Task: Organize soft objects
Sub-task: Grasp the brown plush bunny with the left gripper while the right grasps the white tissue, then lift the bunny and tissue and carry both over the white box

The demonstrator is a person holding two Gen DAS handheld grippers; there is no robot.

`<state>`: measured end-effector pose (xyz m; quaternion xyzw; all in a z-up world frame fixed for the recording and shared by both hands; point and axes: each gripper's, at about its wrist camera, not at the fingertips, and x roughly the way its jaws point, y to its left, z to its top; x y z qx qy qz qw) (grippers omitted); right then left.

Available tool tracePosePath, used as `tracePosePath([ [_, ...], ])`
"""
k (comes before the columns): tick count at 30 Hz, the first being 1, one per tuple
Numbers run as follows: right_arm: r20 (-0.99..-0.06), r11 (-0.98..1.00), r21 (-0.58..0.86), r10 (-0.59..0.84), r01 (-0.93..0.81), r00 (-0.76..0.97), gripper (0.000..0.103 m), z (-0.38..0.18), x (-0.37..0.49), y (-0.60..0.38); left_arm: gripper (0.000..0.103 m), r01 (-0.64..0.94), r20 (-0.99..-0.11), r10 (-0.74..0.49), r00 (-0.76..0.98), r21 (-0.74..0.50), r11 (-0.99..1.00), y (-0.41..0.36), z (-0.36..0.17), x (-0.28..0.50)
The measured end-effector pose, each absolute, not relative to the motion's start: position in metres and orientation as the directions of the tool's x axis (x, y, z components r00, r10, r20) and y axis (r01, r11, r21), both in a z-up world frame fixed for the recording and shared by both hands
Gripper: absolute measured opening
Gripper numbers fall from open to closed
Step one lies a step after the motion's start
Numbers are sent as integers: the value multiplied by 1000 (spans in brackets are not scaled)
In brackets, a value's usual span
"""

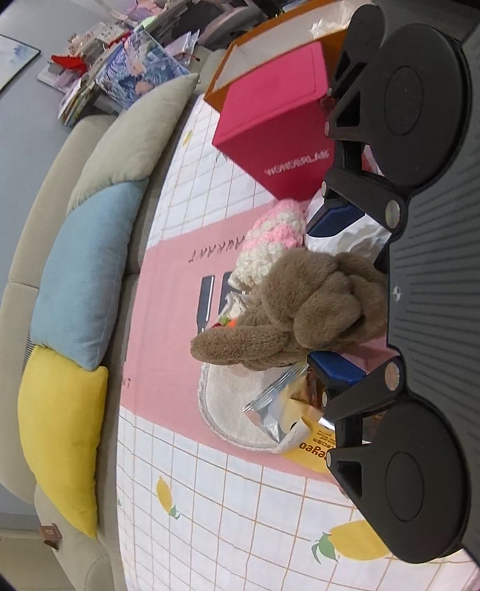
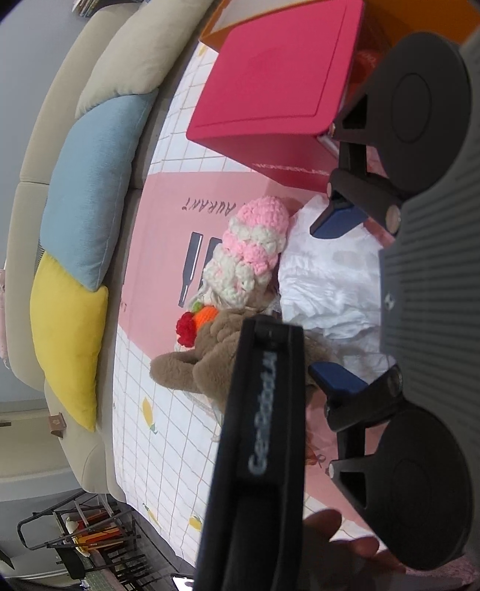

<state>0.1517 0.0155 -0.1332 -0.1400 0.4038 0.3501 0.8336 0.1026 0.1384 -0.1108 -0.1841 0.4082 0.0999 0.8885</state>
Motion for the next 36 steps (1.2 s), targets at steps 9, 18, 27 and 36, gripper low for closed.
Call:
tracePosePath([
  [9, -788, 713, 64, 465, -698, 403, 77, -146, 153, 23, 45, -307, -757, 13, 653, -248, 919, 148, -111, 90],
  [18, -800, 733, 71, 447, -677, 400, 80, -174, 152, 26, 43, -319, -733, 27, 679, -262, 911, 147, -87, 41],
  [27, -786, 718, 39, 451, -695, 422, 36, -185, 151, 16, 40, -290, -732, 9, 682, -258, 922, 134, -88, 35],
  [36, -781, 688, 87, 495, -720, 380, 15, -168, 153, -2, 39, -278, -724, 18, 689, -241, 930, 126, -84, 27],
])
